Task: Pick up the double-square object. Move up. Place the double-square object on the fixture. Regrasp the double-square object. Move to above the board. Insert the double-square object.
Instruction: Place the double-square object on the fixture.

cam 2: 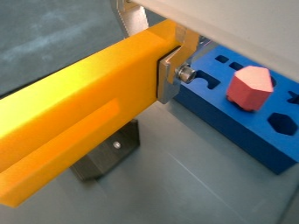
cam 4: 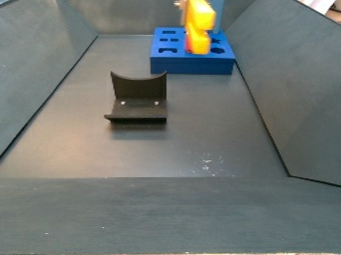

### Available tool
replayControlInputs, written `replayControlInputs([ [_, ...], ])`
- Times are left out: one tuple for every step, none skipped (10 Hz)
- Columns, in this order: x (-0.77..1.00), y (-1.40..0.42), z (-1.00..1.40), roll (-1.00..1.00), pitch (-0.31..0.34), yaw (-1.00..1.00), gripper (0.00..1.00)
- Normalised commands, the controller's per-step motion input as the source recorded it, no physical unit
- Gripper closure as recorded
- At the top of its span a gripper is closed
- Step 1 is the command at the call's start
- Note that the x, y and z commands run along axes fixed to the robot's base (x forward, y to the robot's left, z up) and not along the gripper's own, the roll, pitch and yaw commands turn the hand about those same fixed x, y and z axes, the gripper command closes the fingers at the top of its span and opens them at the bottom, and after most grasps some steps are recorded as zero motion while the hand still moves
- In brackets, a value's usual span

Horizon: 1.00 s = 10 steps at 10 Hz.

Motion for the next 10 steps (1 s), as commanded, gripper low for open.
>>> replayControlInputs([
  [1.0,0.08,-0.03,0.04,-0.011,-0.16,1.0],
  [1.0,0.07,-0.03,0.05,0.008,-0.1,1.0],
  [0.97,0.06,-0.03,0.05,0.024,-0.07,1.0],
  [0.84,0.04,-0.02,0.06,0.041,-0.05,1.0],
  [0.77,0.04,-0.02,0.06,0.052,-0.04,1.0],
  [0.59,0.02,-0.02,0.06,0.08,-0.03,1.0],
  [0.52,0.02,-0.01,0.06,0.09,-0.03,1.0],
  [0.39,0.01,-0.01,0.07,0.109,-0.02,1.0],
  [0.3,0.01,-0.01,0.07,0.123,-0.02,1.0],
  [0.52,-0.33,0.0,-1.0,0.096,0.01,1.0],
])
